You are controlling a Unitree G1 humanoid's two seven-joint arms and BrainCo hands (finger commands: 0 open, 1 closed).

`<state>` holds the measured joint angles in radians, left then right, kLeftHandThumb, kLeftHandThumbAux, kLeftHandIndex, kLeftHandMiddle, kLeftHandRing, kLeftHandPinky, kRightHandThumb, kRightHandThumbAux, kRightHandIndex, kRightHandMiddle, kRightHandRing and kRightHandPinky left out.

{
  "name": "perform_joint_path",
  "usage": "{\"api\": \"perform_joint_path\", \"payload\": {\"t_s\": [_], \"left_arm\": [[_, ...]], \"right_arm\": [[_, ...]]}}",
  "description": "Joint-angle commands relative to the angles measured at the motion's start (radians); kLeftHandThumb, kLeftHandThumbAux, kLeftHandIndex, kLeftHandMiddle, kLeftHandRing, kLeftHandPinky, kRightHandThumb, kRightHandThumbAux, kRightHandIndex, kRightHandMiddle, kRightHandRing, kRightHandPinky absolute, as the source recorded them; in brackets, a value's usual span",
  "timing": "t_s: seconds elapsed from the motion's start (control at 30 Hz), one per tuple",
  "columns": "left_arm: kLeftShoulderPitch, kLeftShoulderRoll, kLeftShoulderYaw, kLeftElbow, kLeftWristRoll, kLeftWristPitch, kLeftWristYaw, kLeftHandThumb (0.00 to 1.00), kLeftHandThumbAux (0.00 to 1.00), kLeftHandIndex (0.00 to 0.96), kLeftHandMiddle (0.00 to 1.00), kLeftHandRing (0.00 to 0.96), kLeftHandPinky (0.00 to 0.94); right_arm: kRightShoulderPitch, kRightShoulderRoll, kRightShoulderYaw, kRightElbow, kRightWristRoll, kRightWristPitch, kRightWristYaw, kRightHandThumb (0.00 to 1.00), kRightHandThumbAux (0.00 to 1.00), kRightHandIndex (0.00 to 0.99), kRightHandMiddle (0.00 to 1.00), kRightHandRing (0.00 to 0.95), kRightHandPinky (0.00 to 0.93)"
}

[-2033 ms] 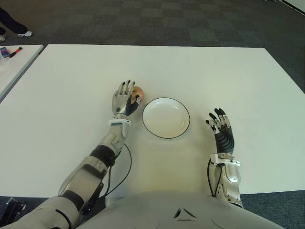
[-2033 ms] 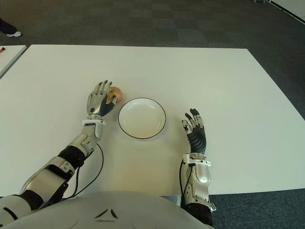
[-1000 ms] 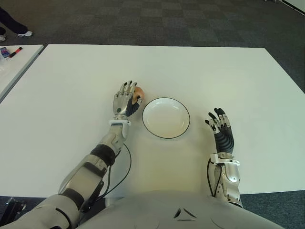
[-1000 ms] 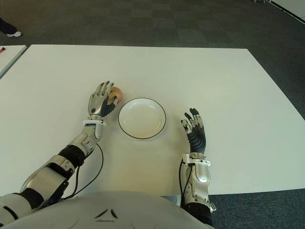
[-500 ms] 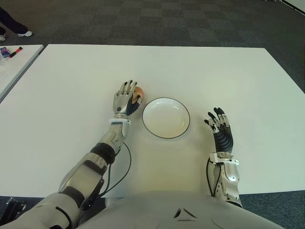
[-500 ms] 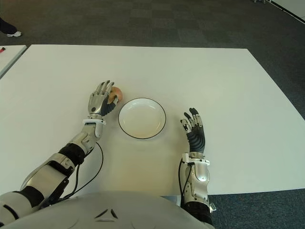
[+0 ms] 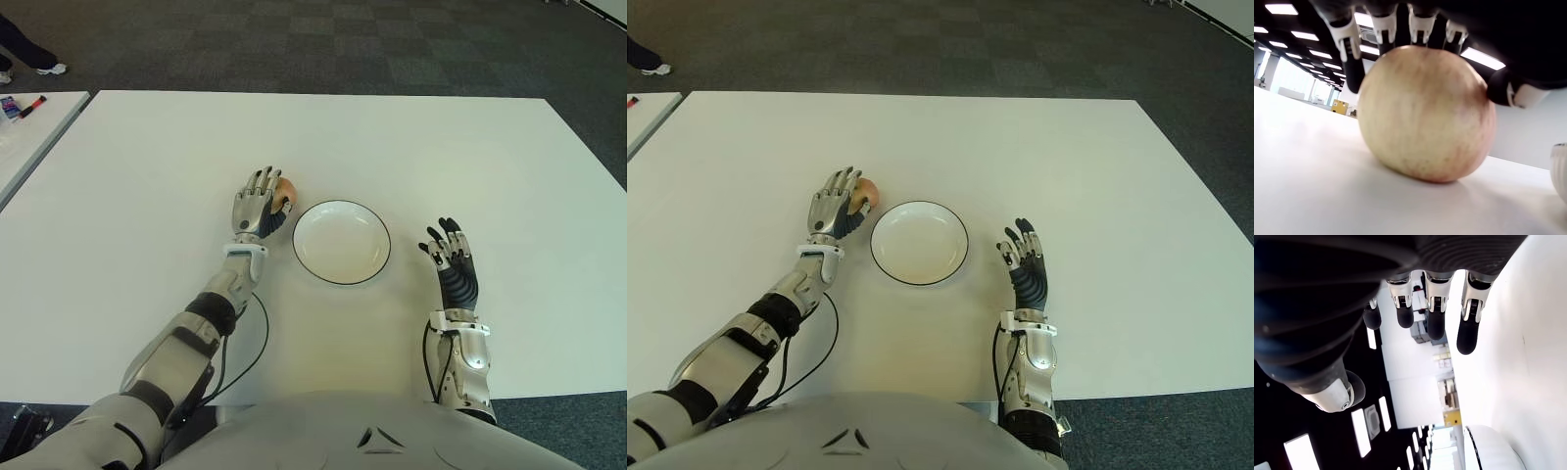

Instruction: Put the apples into the plate.

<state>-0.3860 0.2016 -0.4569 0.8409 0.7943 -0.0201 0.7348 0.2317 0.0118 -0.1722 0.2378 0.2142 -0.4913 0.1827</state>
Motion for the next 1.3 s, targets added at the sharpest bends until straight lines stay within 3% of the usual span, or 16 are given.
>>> {"api": "perform_joint_path", "payload": {"t_s": [0.03,1.3], "left_arm": [[-0.014,0.011,-0.014,0.020,0.004,-0.008,-0.008,0.584,0.284,0.000,0.000,0.088,0.252],[-0.009,0.017,-0.030,0.004,-0.008,0.005,-0.044,0.597,0.275,0.000,0.000,0.075,0.261]], "right_arm": [[-0.006,0.007,0.005,0.016,0.008,-0.002,0.007,0.419,0.629,0.080,0.067,0.120,0.260],[-0.007,0.014,0.006,0.002,-0.005,0.003,-0.003,0.408,0.632,0.070,0.065,0.115,0.249]]}}
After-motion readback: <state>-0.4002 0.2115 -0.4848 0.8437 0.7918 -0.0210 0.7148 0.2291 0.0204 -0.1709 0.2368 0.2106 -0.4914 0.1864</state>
